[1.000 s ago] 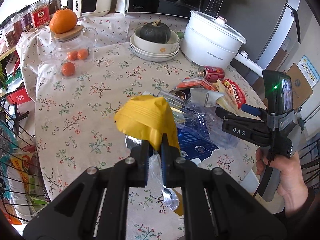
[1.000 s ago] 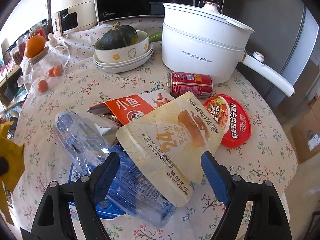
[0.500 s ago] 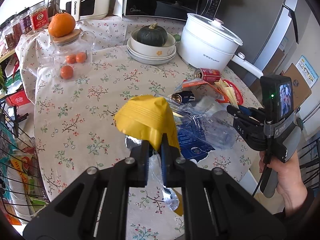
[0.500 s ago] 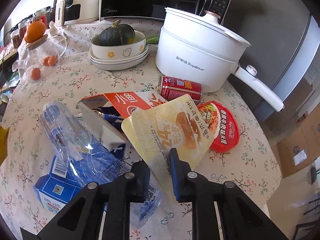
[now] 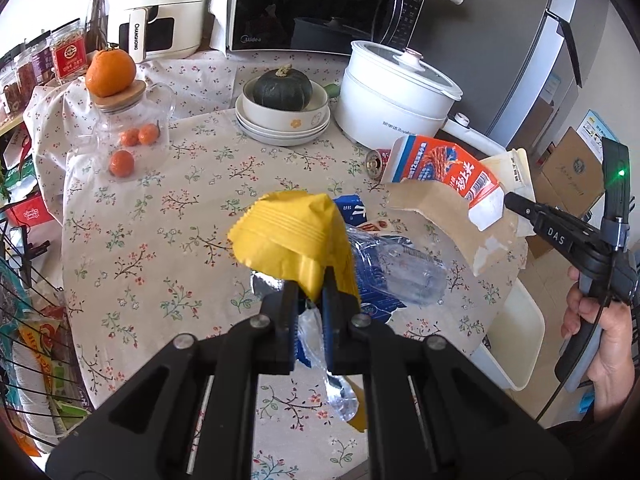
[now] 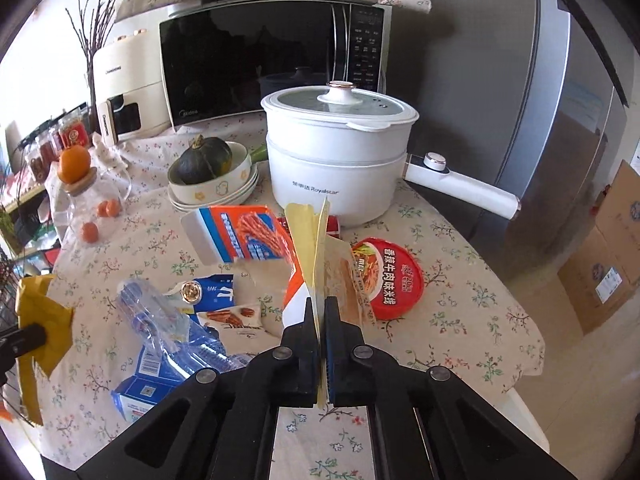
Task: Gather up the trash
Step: 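Grasp the beige bread pouch with the right gripper while the left gripper holds the yellow wrapper, then carry the wrapper and pouch over the white bin and open both grippers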
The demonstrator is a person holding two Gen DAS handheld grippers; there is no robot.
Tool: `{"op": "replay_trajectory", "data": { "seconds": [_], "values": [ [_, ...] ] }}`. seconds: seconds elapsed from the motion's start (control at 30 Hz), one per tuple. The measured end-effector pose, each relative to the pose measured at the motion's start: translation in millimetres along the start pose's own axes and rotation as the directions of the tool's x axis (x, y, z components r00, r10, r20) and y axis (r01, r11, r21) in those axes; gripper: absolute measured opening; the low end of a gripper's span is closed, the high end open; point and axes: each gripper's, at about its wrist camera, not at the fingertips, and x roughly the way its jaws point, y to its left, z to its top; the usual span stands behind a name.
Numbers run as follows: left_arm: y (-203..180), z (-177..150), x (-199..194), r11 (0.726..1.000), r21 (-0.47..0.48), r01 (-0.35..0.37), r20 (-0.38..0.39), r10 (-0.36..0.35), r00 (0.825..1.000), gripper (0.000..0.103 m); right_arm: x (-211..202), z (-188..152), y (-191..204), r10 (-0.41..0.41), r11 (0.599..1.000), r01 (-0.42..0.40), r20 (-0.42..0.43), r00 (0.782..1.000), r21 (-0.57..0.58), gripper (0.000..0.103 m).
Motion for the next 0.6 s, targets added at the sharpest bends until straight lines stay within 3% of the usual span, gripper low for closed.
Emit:
{"op": "replay_trajectory", "data": {
  "seconds": [0.17, 0.43, 0.6],
  "values": [
    [-9.4, -2.7, 2.5, 1.000, 0.018, 0.008, -0.005, -0.008, 1.000, 0.011, -8.8, -3.0, -24.3, 0.085, 0.995, -0.084, -0.016, 0.996, 0.062, 0.003],
    [-20.9, -7.2, 9.2, 0.999, 0.036, 0.017, -0.023, -0.016, 1.000, 0.011, 9.1, -25.9, -35.2, 0.106, 0.992, -0.097, -0.127, 0.986, 0.075, 0.005],
    [-23.7, -7.5, 10.1, 0.999, 0.042, 0.020, -0.026, -0.019, 0.999, 0.011, 4.8, -26.4, -50.4, 0.141, 0.982, -0.124, -0.120, 0.983, 0.140, 0.007]
  ]
}}
